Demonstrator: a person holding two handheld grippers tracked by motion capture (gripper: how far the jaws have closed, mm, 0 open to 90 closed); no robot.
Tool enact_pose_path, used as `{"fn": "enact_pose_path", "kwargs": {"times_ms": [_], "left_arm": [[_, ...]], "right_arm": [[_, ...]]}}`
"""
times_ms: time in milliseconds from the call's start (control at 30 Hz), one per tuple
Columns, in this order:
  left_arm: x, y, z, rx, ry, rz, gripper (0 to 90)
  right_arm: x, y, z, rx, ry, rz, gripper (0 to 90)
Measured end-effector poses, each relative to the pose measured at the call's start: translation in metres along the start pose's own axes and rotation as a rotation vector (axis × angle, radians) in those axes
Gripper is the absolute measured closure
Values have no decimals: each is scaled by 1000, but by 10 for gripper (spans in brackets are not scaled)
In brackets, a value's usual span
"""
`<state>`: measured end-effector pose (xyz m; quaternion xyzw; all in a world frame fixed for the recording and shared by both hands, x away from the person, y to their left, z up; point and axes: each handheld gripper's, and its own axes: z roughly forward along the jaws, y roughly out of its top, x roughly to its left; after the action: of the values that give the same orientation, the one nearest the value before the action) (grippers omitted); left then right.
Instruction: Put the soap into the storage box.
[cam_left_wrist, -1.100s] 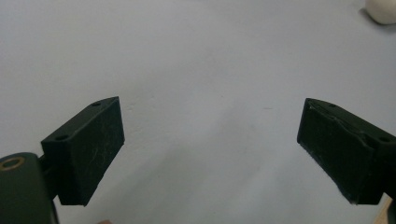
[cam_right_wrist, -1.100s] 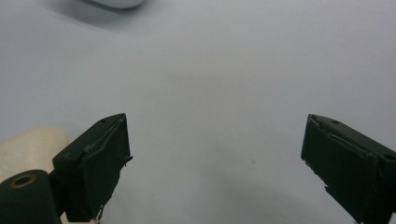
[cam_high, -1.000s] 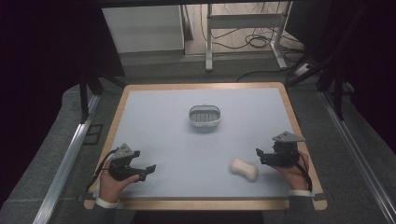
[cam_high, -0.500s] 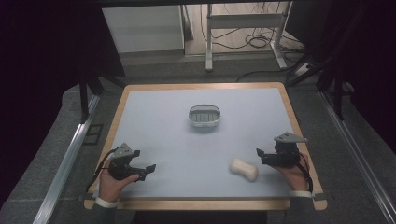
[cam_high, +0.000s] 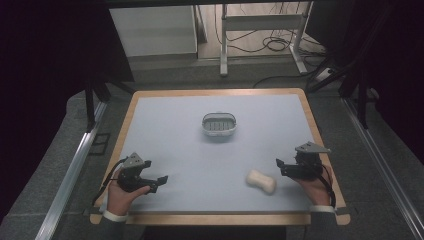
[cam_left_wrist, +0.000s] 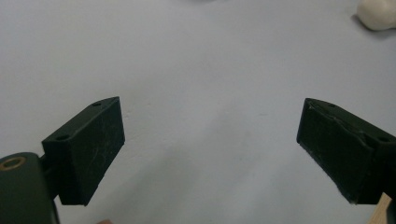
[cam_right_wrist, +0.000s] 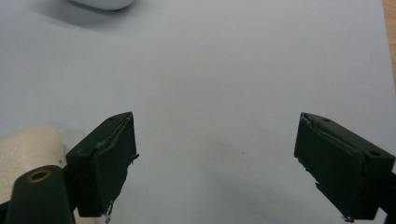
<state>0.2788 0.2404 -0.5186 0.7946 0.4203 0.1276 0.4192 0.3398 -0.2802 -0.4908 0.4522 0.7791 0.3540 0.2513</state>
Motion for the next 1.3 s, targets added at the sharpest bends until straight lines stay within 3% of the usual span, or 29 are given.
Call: {"fn": "enact_pose_path", "kwargs": {"times_ms": [100,233,400,667,900,1033,1133,1300], "left_arm": [[0,1,0,1,-2,1,80],[1,1,-4,-7,1,-2,80],[0,1,-4,-8,-2,-3,80],[-3,2,-3,-7,-3,3,80],[-4,1,1,1,-19,3,80],[-6,2,2,6,-25,14,79],[-5,2,1,4,-23,12,80],[-5,1,2,8,-24,12,80]], "right_arm": [[-1,2,2,6,2,-2,125],[-5,7,2,-9,0,32,127],[-2,11,0,9,21,15,127],[3,25,-7,56,67,-40,160],[4,37,-9,74,64,-67,159],[7,45,-8,109,81,-81,160],[14,50,-8,151,98,-127,173],[21,53,-7,189,101,-155,175]]}}
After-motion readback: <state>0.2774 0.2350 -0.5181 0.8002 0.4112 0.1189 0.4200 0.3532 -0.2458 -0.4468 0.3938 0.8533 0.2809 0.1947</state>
